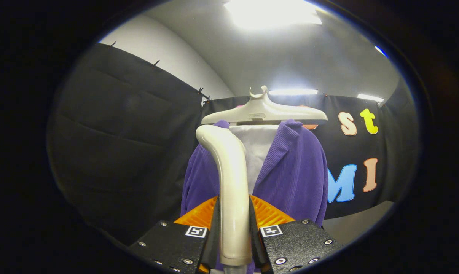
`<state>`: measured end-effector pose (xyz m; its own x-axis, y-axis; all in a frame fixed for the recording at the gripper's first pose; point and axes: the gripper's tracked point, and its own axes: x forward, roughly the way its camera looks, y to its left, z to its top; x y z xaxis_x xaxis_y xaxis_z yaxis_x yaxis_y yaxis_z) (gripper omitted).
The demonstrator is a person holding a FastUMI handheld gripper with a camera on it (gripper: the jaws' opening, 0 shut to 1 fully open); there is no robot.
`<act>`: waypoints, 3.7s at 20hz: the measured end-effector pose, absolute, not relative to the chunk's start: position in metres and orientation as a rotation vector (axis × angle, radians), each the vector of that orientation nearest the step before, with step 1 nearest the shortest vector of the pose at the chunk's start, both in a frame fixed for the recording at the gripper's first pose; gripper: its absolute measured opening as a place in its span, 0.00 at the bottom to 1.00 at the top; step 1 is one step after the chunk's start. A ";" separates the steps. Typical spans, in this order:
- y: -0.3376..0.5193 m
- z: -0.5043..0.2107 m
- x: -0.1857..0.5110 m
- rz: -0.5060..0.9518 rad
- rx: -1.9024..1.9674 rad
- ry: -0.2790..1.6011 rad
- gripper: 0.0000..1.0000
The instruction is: Iron the clothes twice with a garment steamer, once on the left side and once on the right side.
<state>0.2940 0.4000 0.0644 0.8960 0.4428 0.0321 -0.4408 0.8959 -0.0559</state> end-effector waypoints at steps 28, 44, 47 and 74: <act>0.373 -0.152 0.230 0.508 -0.121 0.272 0.36; 0.356 -0.275 0.177 0.526 -0.197 0.480 0.36; 0.350 -0.290 0.169 0.522 -0.219 0.501 0.36; 0.129 -0.227 0.069 0.311 -0.018 0.467 0.37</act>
<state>0.0686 0.1293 -0.2273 0.8466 0.2908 -0.4457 -0.2989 0.9528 0.0539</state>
